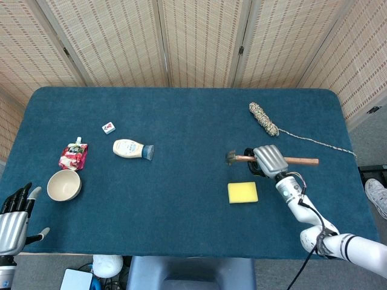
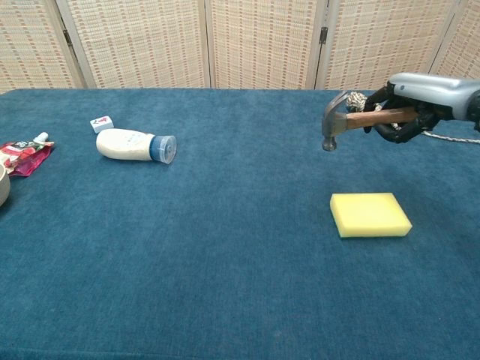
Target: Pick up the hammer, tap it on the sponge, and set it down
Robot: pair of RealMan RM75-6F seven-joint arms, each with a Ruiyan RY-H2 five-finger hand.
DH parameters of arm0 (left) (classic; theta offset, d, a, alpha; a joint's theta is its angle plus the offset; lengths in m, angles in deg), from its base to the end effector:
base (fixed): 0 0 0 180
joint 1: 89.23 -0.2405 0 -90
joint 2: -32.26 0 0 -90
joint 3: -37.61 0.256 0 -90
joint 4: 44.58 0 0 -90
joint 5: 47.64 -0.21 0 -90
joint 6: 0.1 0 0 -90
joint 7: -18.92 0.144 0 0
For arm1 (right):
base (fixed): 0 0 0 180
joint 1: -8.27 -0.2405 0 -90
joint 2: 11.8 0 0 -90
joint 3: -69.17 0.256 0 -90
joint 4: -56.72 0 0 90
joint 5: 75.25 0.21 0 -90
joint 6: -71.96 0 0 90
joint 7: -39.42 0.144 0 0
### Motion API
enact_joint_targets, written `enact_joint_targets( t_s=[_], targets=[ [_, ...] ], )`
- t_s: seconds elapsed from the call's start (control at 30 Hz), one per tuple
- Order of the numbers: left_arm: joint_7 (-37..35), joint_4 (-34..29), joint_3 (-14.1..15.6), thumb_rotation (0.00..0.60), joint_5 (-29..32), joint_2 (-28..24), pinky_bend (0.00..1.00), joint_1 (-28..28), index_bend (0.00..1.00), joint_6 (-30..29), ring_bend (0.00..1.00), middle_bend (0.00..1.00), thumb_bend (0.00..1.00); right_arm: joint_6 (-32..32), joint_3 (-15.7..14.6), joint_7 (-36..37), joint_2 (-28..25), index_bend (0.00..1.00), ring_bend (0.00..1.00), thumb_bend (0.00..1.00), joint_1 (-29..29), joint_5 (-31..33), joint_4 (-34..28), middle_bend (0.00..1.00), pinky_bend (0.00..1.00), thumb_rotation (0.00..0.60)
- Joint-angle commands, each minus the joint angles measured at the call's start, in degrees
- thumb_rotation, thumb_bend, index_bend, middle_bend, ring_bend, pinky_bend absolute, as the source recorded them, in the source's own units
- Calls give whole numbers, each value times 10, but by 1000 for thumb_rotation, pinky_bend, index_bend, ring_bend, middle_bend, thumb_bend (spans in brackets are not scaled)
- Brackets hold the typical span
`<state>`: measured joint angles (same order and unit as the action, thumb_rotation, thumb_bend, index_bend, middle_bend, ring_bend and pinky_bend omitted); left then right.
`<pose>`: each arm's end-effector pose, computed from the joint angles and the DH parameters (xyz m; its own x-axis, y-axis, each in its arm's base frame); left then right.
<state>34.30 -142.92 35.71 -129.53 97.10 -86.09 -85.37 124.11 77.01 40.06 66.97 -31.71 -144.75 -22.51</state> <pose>-0.3046 0.1663 0.1472 0.5238 0.0547 0.8501 0.8470 0.0721 -0.5266 -0.2109 -0.3654 0.0455 0.3687 -0.2832 0.8854 -0.9153 -0.2769 0.2926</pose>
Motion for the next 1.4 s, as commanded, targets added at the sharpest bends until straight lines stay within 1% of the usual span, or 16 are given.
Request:
enact_joint_targets(
  t_s=[0.03, 0.1, 0.23, 0.37, 0.5, 0.7, 0.87, 1.13, 1.3, 1.4],
  targets=[
    [8, -7, 1, 600, -3, -1, 136, 1, 87, -1, 0, 0, 152, 30, -26, 59, -35, 901, 781, 903, 36, -55, -34, 798, 831, 600],
    [14, -12, 1, 600, -4, 0, 136, 1, 87, -1, 0, 0, 152, 51, -40, 82, -47, 901, 787, 895, 53, -82, -39, 802, 834, 600],
    [27, -22, 1, 600, -5, 0, 136, 4, 88, 1, 0, 0, 152, 89, -65, 104, -59, 910, 798, 891, 86, -119, -40, 807, 840, 600],
    [39, -31, 1, 600, -9, 1, 136, 7, 88, 2, 0, 0, 152, 106, -86, 123, -66, 910, 801, 888, 109, -141, -37, 807, 839, 600],
    [49, -38, 0, 600, -8, 1, 136, 10, 88, 5, 0, 0, 152, 118, -98, 141, -66, 910, 805, 885, 126, -155, -22, 807, 840, 600],
    [59, -43, 0, 600, -9, 6, 136, 15, 88, 9, 0, 0, 152, 120, -96, 162, -52, 914, 810, 885, 133, -163, 4, 812, 840, 600],
    [61, -42, 0, 600, -3, 7, 136, 16, 87, 11, 0, 0, 152, 115, -92, 169, -30, 914, 813, 883, 129, -172, 23, 812, 840, 600],
    [59, -38, 2, 600, 7, 7, 136, 14, 87, 15, 0, 0, 152, 81, -94, 152, 1, 915, 814, 881, 119, -170, 63, 813, 840, 600],
    [59, -39, 3, 600, 9, 6, 136, 15, 88, 17, 0, 0, 152, 84, -90, 148, 4, 917, 815, 882, 122, -167, 64, 815, 840, 600],
    [58, -40, 2, 600, 8, 4, 137, 15, 88, 15, 0, 0, 152, 108, -78, 169, 0, 917, 815, 882, 127, -170, 56, 815, 840, 600]
  ],
)
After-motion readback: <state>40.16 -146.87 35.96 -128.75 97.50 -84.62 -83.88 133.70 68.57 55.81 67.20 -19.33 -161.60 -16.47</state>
